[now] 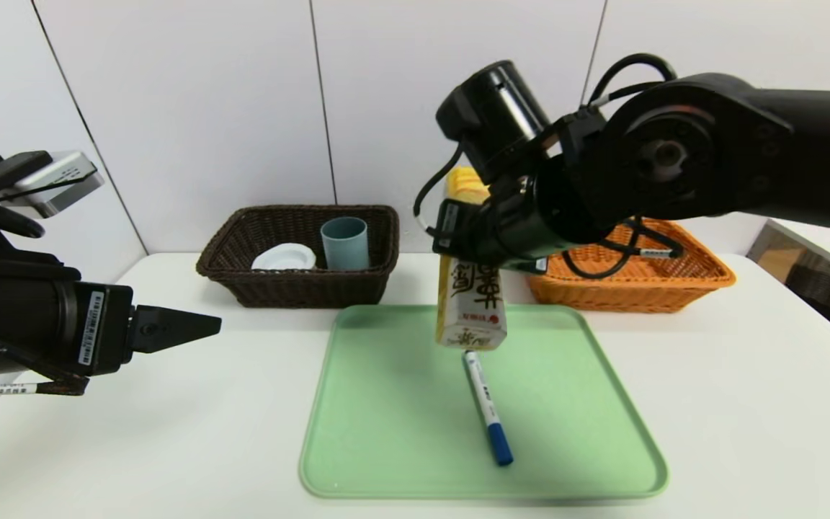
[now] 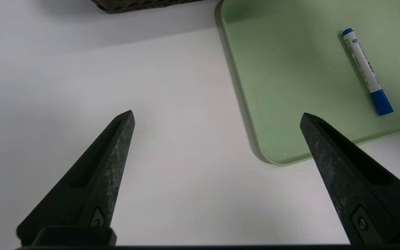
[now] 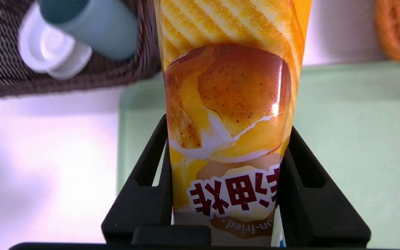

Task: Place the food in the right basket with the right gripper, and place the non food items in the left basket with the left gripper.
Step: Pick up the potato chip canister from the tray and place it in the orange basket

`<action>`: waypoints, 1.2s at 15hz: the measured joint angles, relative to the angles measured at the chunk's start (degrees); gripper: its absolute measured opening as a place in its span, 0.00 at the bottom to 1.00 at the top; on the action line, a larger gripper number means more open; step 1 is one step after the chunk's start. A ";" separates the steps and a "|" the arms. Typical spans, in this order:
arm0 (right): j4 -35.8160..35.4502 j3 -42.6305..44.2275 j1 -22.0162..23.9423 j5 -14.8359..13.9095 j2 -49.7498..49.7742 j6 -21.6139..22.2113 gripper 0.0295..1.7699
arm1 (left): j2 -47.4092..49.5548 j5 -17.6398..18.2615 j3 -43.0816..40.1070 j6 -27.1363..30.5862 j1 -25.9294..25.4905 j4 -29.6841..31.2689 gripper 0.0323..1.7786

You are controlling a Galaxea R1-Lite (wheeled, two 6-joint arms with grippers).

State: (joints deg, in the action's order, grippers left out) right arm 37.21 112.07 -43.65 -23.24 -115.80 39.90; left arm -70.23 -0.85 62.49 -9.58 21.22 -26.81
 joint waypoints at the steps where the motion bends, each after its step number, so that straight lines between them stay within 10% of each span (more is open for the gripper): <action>1: -0.91 0.00 1.68 0.00 0.91 0.00 0.45 | -0.22 -0.09 -0.04 -0.01 0.24 -0.11 0.95; 10: -1.66 -0.79 20.89 7.83 6.79 -1.49 0.45 | -1.44 -4.44 -1.05 0.07 3.66 -0.30 0.95; 18: -1.88 -1.34 31.20 9.46 5.85 10.92 0.45 | -2.17 -6.23 -0.72 1.95 4.82 -0.28 0.95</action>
State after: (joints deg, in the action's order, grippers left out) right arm 35.33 110.73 -12.46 -13.78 -109.95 50.82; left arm -72.40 -7.08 61.77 -7.63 26.04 -27.09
